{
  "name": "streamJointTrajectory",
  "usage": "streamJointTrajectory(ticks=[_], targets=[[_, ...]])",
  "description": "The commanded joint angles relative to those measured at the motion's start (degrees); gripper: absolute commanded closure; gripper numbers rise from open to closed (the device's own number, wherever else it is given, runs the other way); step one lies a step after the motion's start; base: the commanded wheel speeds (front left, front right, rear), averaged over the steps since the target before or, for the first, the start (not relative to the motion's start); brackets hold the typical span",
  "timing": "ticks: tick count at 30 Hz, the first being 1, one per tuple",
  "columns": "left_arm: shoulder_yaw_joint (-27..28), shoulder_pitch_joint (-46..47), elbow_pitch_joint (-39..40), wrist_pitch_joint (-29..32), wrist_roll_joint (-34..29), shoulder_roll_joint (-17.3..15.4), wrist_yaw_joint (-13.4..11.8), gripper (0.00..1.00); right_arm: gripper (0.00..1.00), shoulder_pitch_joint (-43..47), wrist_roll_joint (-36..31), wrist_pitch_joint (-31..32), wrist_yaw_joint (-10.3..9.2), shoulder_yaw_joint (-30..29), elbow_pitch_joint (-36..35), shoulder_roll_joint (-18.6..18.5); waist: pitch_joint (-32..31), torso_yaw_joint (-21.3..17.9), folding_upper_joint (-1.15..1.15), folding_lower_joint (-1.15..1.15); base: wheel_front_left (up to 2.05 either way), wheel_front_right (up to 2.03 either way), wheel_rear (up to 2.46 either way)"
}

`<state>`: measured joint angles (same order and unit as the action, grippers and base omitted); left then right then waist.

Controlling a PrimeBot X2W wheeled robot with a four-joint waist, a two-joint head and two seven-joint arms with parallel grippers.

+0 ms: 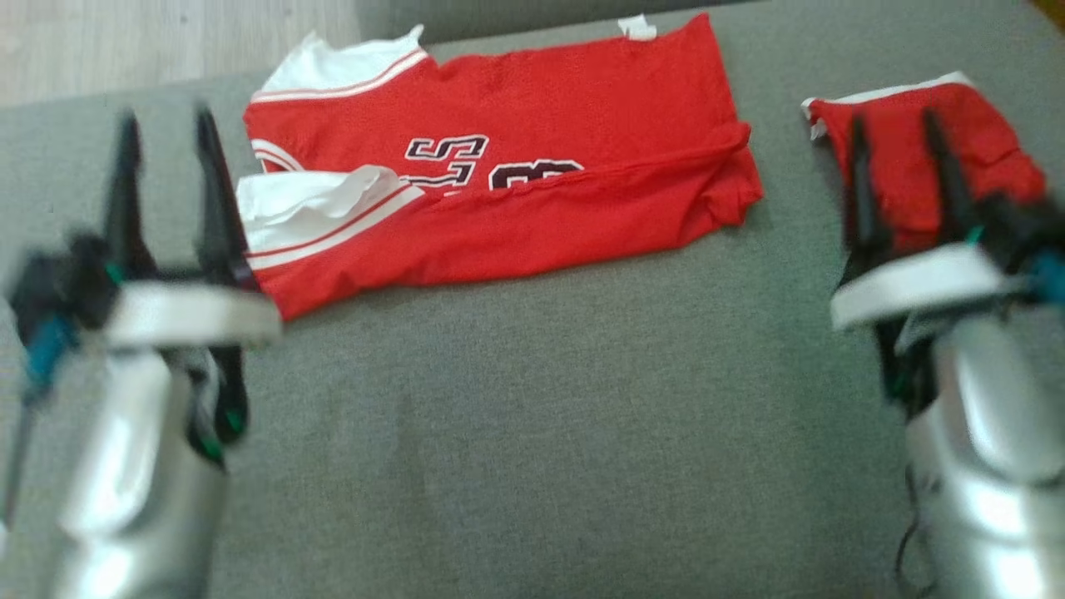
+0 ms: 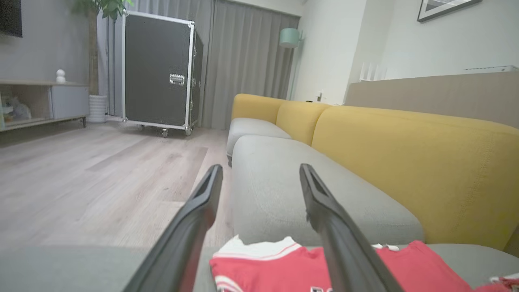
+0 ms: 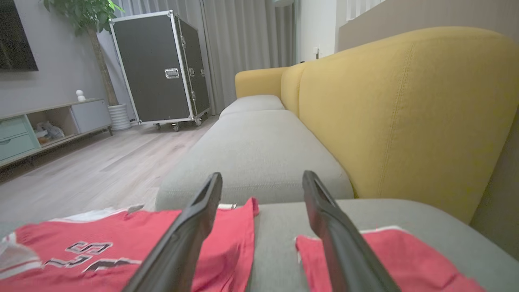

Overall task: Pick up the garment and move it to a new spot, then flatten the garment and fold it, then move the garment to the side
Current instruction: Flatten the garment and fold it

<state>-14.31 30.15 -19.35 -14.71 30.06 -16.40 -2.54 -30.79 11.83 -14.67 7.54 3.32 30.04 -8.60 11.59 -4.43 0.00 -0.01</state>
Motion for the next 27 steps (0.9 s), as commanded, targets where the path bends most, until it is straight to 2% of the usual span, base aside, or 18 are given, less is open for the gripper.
streamJointTrajectory(ticks=[1,6,10,16,23,27], targets=[[3.6,-1.3,3.3,-0.3,-1.8,-0.3,-0.1,0.00,0.00,1.3,-2.1,-0.3,-0.05,-0.1,-4.7,2.0,-1.2,-0.2,0.00,0.01,0.00,0.00,0.00],[7.8,-10.2,4.9,-0.3,-5.3,4.7,0.5,0.00,0.00,9.5,-5.9,-0.3,-0.05,-1.7,-10.4,4.8,-2.5,-0.5,0.00,0.01,0.00,0.00,0.00],[9.5,-13.0,2.8,-0.3,-7.3,6.3,1.7,0.00,0.00,12.2,-6.1,-0.3,-0.05,-1.7,-12.3,5.5,-2.7,-1.1,0.00,0.01,0.00,0.00,0.00],[8.7,-10.9,-6.0,1.1,-8.7,5.4,2.8,0.00,0.00,12.1,-4.3,-0.3,-0.05,0.4,-13.5,5.7,-1.6,-2.4,0.00,0.01,0.00,0.00,0.00],[9.2,-5.3,-17.1,5.8,-9.4,3.0,0.2,0.00,0.00,11.3,-2.4,-0.3,-0.05,3.0,-14.8,5.7,1.4,-4.2,0.00,0.01,0.00,0.00,0.00],[8.8,-2.7,-22.7,9.0,-9.4,1.7,0.3,0.00,0.00,10.8,-1.9,-0.3,-0.05,3.7,-15.4,5.7,2.9,-5.3,0.00,0.01,0.00,0.00,0.00]])
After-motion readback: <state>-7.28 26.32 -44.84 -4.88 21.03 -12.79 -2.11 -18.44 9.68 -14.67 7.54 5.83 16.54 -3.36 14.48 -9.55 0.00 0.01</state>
